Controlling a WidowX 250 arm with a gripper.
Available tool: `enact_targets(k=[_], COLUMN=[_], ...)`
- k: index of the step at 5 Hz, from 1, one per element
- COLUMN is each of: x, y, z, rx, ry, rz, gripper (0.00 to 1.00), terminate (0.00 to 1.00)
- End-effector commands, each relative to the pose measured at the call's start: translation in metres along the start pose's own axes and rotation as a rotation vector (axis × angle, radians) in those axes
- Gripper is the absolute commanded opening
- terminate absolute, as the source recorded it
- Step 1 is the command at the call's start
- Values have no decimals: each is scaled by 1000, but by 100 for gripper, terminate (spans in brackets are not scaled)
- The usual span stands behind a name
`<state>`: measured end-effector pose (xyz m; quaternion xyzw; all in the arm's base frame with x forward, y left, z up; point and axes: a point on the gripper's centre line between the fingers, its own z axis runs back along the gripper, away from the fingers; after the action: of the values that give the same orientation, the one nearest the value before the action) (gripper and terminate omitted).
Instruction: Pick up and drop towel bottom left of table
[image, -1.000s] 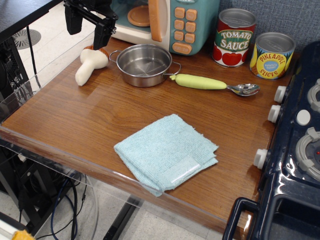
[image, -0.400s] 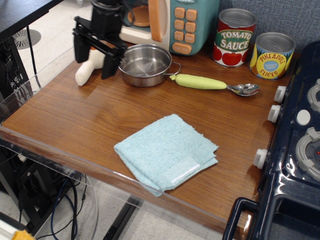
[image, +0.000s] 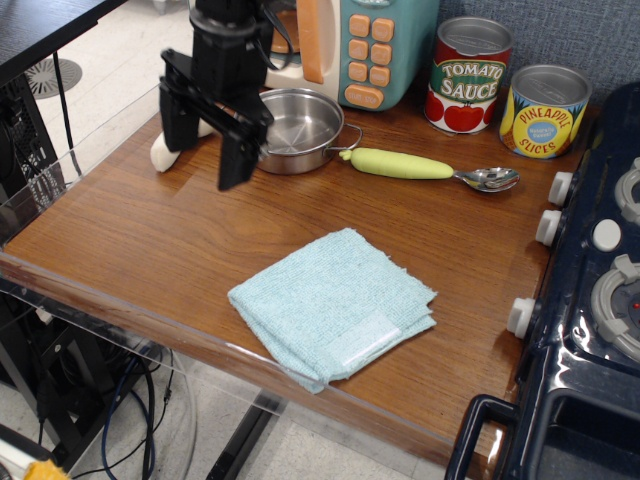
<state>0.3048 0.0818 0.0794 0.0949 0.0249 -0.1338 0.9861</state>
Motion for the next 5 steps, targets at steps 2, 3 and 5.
enact_targets(k=[2,3,5], x=[-9,-7,1], y=[-89,-106,-117], z=[-9,-21,-40], rx=[-35,-37,-41], ry=[-115,-108,-123], rz=[-264,-312,-357], gripper=[100,100,100], terminate=[0,0,0])
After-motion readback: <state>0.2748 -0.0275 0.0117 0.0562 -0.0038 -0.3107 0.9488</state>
